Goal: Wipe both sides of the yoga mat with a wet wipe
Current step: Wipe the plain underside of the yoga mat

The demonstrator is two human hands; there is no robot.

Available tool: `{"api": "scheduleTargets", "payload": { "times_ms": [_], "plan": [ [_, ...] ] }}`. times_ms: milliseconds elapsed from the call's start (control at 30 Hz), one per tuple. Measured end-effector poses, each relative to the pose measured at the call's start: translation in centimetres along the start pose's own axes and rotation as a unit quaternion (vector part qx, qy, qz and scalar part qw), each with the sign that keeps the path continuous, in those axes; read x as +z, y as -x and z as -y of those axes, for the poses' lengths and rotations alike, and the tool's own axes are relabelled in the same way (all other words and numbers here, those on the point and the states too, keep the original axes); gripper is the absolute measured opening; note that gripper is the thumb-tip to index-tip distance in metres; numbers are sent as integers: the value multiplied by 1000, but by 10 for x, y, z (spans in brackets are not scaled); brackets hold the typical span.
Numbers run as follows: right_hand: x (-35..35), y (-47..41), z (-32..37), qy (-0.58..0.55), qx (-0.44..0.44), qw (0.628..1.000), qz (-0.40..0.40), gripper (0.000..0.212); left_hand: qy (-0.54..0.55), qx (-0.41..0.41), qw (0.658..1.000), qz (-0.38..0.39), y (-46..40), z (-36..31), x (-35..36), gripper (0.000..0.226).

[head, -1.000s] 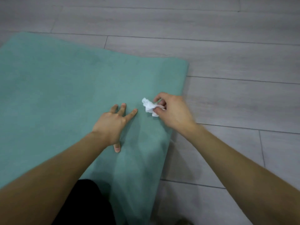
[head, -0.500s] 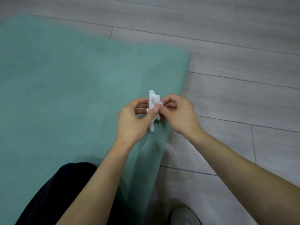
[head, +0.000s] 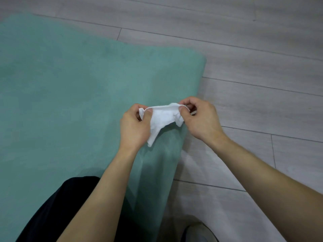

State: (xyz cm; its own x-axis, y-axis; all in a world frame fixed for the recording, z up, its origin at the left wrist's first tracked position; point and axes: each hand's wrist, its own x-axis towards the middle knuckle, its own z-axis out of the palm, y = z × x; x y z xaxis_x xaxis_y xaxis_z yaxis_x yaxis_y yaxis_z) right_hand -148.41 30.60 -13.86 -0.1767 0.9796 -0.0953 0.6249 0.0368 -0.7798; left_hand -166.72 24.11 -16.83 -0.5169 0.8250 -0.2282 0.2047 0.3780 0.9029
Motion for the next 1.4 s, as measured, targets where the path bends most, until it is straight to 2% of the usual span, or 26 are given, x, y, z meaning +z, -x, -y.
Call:
{"api": "scheduleTargets", "payload": {
  "times_ms": [167,267,367,467,533,567,600,667,733,767,833,867,967,1033,1067,1133,1167,1233,1267,1333,1400],
  "plan": [
    [-9,-7,0,3,-17,999,27,15,-9,-16,1000,9,-6,3,-6,31],
    [-8,-8,2,-64,28,996,51,20,93,-100,988,76,-4,1,-7,29],
    [-3,-6,3,-124,46,989,72,22,258,-191,939,124,2,-6,-6,23],
    [3,-8,4,-220,115,966,66,19,401,-210,878,158,1,-11,-12,11],
    [7,-11,4,-283,188,940,28,11,445,-204,854,177,0,-15,-16,20],
    [7,-13,3,-243,194,950,-20,16,435,-193,862,176,-1,-15,-16,24],
    [5,-13,2,-152,162,972,-75,23,416,-178,875,172,0,-16,-15,27],
    [-1,-5,8,-28,17,989,-147,28,378,-152,899,161,1,-14,-14,29],
    [-2,4,20,-19,-129,988,-85,41,374,-141,903,160,1,-15,-13,30],
    [2,7,25,-13,-154,988,-17,53,380,-135,900,164,0,-16,-14,30],
    [14,10,30,23,-145,982,120,66,385,-120,898,175,-1,-21,-14,28],
    [22,8,27,30,-127,980,150,60,377,-111,902,179,-1,-22,-14,26],
    [34,-5,21,53,-78,985,146,20,258,-82,952,140,-6,-17,-16,18],
    [35,-20,22,83,-56,985,139,16,110,-15,991,67,-18,-7,-19,12],
    [34,-30,25,100,-52,986,123,15,39,34,998,23,-26,-1,-22,10],
    [27,-64,30,152,-89,983,56,17,-103,133,984,-59,-53,14,-29,12],
    [20,-85,33,174,-120,977,9,26,-172,168,967,-80,-69,22,-33,18],
    [8,-130,39,217,-176,958,-63,52,-294,191,933,-86,-104,37,-37,35],
    [6,-152,37,247,-187,949,-63,62,-345,192,916,-80,-118,44,-37,43],
    [19,-175,22,349,-161,922,34,65,-422,195,883,-65,-135,56,-34,53],
    [48,-168,-2,416,-89,892,154,84,-459,201,863,-70,-137,67,-30,58]
  ]
}}
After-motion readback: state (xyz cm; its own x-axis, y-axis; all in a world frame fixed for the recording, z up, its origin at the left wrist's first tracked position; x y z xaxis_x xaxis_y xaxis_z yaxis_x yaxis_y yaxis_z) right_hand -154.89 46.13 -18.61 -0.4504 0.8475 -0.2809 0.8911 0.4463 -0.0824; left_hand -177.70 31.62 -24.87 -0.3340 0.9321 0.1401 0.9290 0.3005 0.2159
